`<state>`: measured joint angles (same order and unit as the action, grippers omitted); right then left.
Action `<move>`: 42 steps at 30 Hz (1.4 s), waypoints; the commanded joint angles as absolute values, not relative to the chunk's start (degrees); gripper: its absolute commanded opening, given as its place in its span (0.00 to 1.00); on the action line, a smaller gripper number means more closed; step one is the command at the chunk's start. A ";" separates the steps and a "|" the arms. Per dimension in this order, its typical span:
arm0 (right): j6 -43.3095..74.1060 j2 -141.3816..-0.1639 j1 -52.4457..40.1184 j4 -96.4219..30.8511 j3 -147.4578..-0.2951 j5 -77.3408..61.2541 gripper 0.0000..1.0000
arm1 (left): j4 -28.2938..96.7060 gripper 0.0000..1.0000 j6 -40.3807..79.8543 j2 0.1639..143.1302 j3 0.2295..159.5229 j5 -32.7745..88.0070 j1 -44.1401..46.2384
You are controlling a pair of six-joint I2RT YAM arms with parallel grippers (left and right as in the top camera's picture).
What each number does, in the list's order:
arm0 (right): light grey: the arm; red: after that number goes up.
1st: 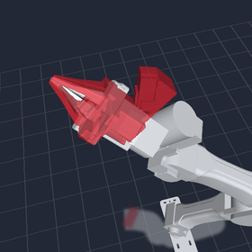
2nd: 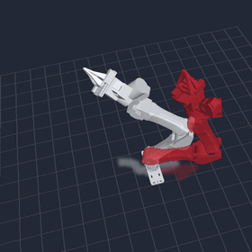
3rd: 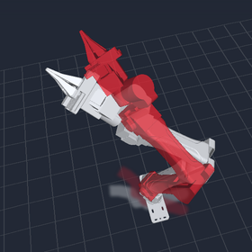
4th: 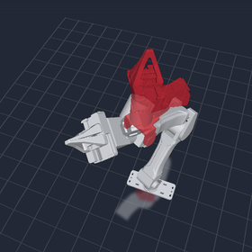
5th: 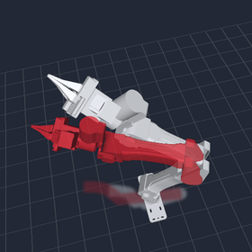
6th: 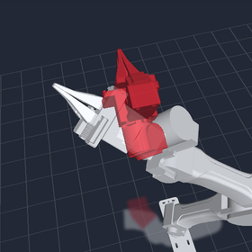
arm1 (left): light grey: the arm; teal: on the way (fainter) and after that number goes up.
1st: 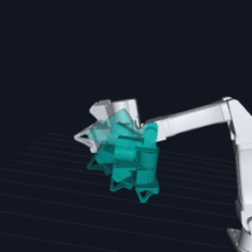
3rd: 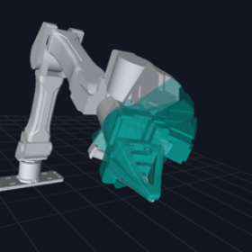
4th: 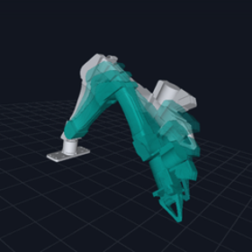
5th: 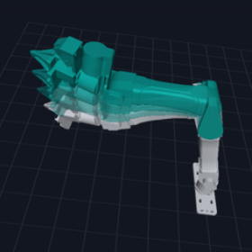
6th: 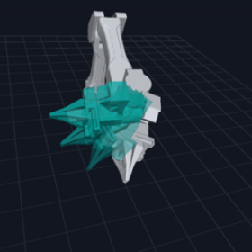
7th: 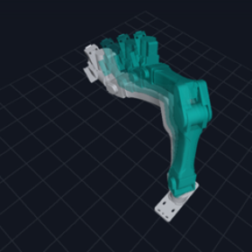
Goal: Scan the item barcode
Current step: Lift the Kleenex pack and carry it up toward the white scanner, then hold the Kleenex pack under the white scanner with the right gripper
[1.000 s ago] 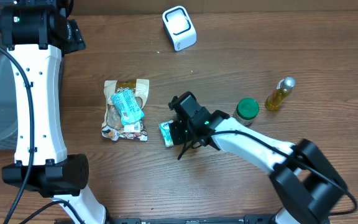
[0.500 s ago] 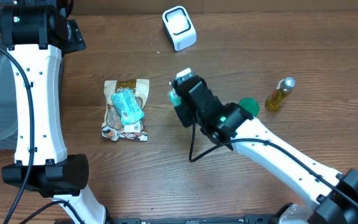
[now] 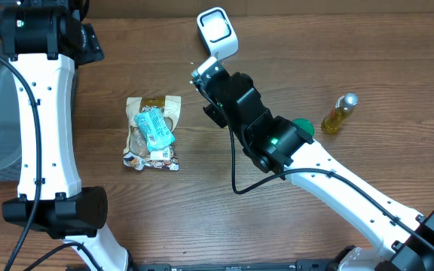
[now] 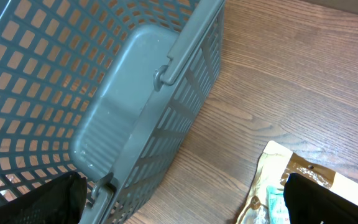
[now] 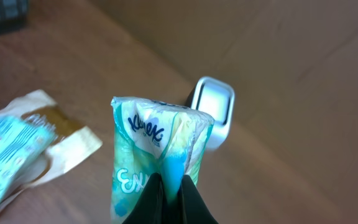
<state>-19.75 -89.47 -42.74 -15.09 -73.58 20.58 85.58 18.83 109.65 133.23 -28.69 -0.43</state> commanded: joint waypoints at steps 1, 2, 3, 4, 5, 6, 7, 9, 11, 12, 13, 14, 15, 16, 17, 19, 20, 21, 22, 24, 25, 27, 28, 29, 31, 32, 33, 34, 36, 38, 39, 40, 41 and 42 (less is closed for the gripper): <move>-27.94 -88.73 -42.54 -11.40 -75.09 21.43 0.04 | 85.47 1.00 17.78 109.30 134.30 -28.45 -0.36; -28.88 -88.88 -42.41 -10.28 -75.09 21.39 0.04 | 85.45 1.00 17.78 109.30 134.30 -28.45 -0.36; -29.34 -89.10 -42.26 -9.10 -75.09 21.43 0.04 | 85.47 0.99 17.78 109.30 134.30 -28.45 -0.36; -30.11 -89.36 -41.89 -7.86 -75.09 21.39 0.04 | 85.47 0.99 17.78 109.30 134.30 -28.45 -0.36; -30.57 -89.62 -41.58 -6.79 -75.09 21.41 0.04 | 85.47 1.00 17.78 109.30 134.30 -28.45 -0.36; -30.57 -89.97 -41.01 -5.58 -75.07 21.39 0.04 | 85.47 0.99 17.78 109.30 134.30 -28.45 -0.36; -30.57 -90.28 -40.58 -4.54 -75.07 21.41 0.04 | 85.47 0.99 17.78 109.30 134.30 -28.45 -0.36; -30.57 -91.05 -39.48 -2.42 -75.07 21.37 0.04 | 85.45 1.00 17.78 109.30 134.30 -28.45 -0.34; -30.59 -91.85 -38.52 -0.56 -75.07 21.37 0.04 | 85.47 1.00 17.78 109.30 134.30 -28.45 -0.36; -30.74 -92.53 -37.93 0.67 -75.07 21.28 0.04 | 85.45 1.00 17.78 109.30 134.30 -28.45 -0.36; -31.57 -92.92 -37.52 1.30 -75.07 20.86 0.04 | 85.47 0.99 17.78 109.30 134.30 -28.45 -0.36; -33.04 -93.78 -36.80 2.35 -75.07 19.68 0.04 | 85.47 1.00 17.78 109.30 134.30 -28.45 -0.36; -34.13 -94.43 -36.32 2.90 -75.07 18.59 0.04 | 85.47 1.00 17.78 109.30 134.30 -28.45 -0.36; -35.70 -95.13 -35.75 3.62 -75.07 17.21 0.04 | 85.47 1.00 17.78 109.30 134.30 -28.45 -0.36; -37.56 -96.09 -35.16 4.71 -75.07 16.16 0.04 | 85.47 0.99 17.78 109.30 134.30 -28.45 -0.36; -40.91 -97.93 -34.33 7.51 -75.07 15.97 0.04 | 85.45 0.99 17.78 109.30 134.30 -28.45 -0.36; -42.76 -99.02 -33.87 9.34 -75.07 15.94 0.04 | 85.47 0.99 17.78 109.30 134.30 -28.45 -0.36; -44.03 -99.96 -33.50 11.05 -75.07 15.94 0.04 | 85.47 0.99 17.78 109.30 134.30 -28.45 -0.36; -44.99 -101.03 -33.10 13.26 -75.09 15.94 0.04 | 85.47 1.00 17.78 109.30 134.30 -28.45 -0.36; -45.54 -102.74 -32.56 16.93 -75.09 15.73 0.04 | 85.47 1.00 17.78 109.30 134.30 -28.45 -0.36; -45.54 -103.50 -32.27 18.44 -75.09 15.05 0.04 | 85.47 1.00 17.78 109.30 134.30 -28.45 -0.36; -45.52 -104.90 -31.73 20.82 -75.07 12.80 0.04 | 85.47 0.99 17.78 109.30 134.30 -28.45 -0.36; -45.52 -105.69 -31.42 21.93 -75.09 11.64 0.04 | 85.45 0.99 17.78 109.30 134.30 -28.45 -0.36; -45.52 -106.26 -31.22 22.74 -75.09 10.85 0.04 | 85.47 1.00 17.78 109.30 134.30 -28.45 -0.36; -45.47 -107.59 -30.72 23.90 -75.11 9.17 0.03 | 85.47 1.00 17.78 109.30 134.30 -28.45 -0.36; -45.45 -108.12 -30.52 24.40 -75.13 8.78 0.03 | 85.45 0.99 17.78 109.30 134.30 -28.45 -0.36; -45.45 -108.92 -30.28 25.17 -75.40 8.73 0.04 | 85.47 0.99 17.78 109.30 134.30 -28.45 -0.36; -45.45 -109.71 -30.09 25.34 -75.96 8.73 0.03 | 85.45 1.00 17.78 109.30 134.30 -28.45 -0.36; -45.23 -111.33 -29.52 25.08 -77.95 8.84 0.03 | 85.45 0.99 17.78 109.30 134.30 -28.45 -0.36; -44.80 -113.27 -29.08 23.57 -81.52 8.91 0.03 | 85.45 0.99 17.78 109.30 134.30 -28.45 -0.36; -44.38 -114.13 -28.88 21.93 -83.57 8.91 0.03 | 85.47 1.00 17.78 109.30 134.30 -28.45 -0.36; -43.33 -115.02 -28.75 19.81 -85.91 8.88 0.03 | 85.47 0.99 17.78 109.30 134.30 -28.45 -0.36; -42.11 -116.09 -28.56 16.86 -88.75 8.86 0.03 | 85.47 1.00 17.78 109.30 134.30 -28.45 -0.36; -41.28 -117.23 -28.36 14.46 -91.35 8.88 0.03 | 85.47 1.00 17.78 109.30 134.30 -28.45 -0.36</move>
